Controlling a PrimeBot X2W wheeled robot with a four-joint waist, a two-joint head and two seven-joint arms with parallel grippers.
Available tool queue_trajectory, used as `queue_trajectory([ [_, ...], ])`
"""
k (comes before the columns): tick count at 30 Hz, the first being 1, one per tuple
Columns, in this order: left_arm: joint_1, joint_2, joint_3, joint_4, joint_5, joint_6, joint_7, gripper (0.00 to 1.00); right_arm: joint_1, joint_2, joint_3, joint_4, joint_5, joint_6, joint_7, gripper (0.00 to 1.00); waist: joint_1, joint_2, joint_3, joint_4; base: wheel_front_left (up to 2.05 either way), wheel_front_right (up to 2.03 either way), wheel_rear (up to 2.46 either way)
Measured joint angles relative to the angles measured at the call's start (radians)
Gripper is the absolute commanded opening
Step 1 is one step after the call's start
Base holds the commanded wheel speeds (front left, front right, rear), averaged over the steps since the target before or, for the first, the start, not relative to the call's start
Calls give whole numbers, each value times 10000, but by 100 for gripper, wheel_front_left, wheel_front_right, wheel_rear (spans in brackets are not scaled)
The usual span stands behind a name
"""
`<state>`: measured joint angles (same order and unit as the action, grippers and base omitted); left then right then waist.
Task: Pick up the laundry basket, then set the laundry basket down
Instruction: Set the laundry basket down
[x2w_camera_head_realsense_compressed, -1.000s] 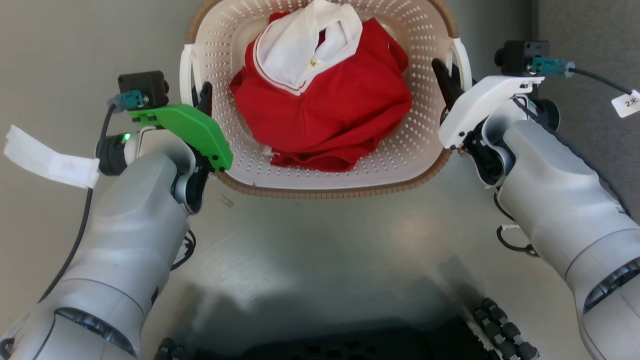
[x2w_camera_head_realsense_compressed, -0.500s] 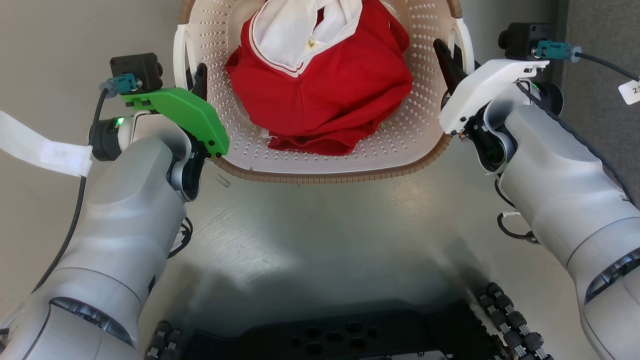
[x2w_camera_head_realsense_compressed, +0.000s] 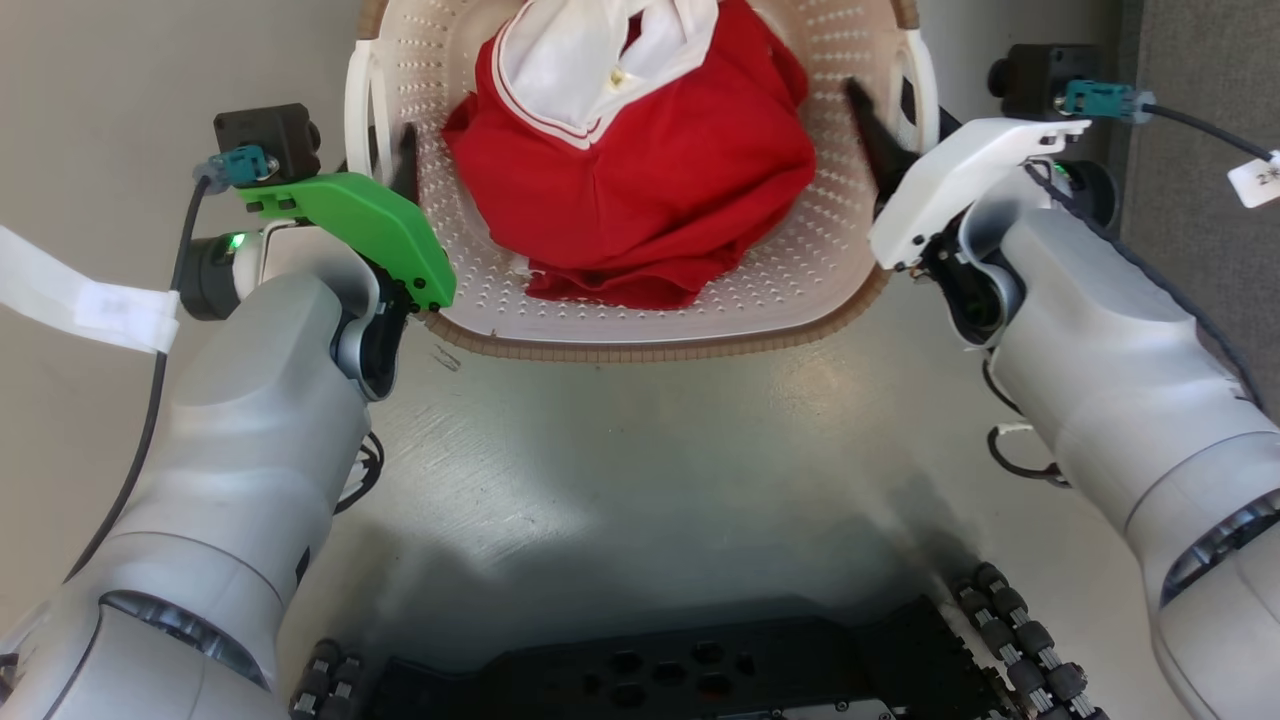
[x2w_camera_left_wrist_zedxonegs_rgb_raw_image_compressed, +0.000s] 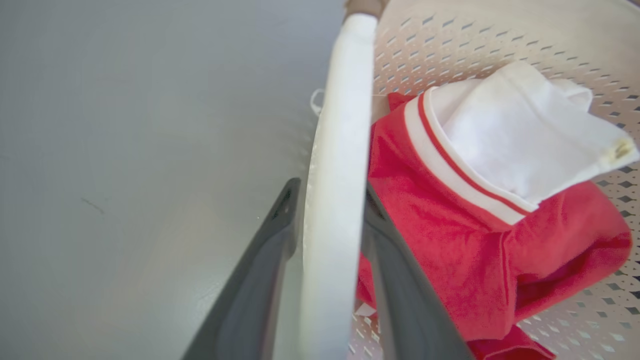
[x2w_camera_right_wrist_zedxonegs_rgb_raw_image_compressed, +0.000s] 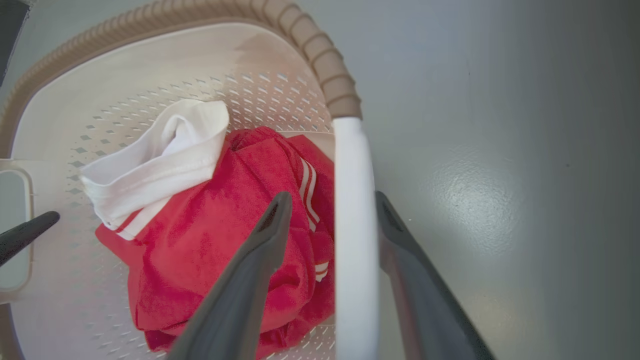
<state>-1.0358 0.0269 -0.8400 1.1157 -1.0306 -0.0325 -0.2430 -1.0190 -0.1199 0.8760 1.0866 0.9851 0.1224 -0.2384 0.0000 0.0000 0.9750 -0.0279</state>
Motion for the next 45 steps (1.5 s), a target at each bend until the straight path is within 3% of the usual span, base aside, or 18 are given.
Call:
queue_trajectory([
  [24,2,-35,-341,435,-100,-115,-56,100,-25,221,-2,642,15,10,-88,100,0,0,-517,-97,0,0,0],
  [34,251,-35,-403,752,75,-253,-59,100,84,186,-234,614,-69,10,-90,100,-1,0,-1329,-190,0,0,0],
  [45,554,150,90,221,324,-389,-86,100,571,-119,-408,-86,-1020,10,-105,100,-1,0,-2653,-333,0,0,0],
])
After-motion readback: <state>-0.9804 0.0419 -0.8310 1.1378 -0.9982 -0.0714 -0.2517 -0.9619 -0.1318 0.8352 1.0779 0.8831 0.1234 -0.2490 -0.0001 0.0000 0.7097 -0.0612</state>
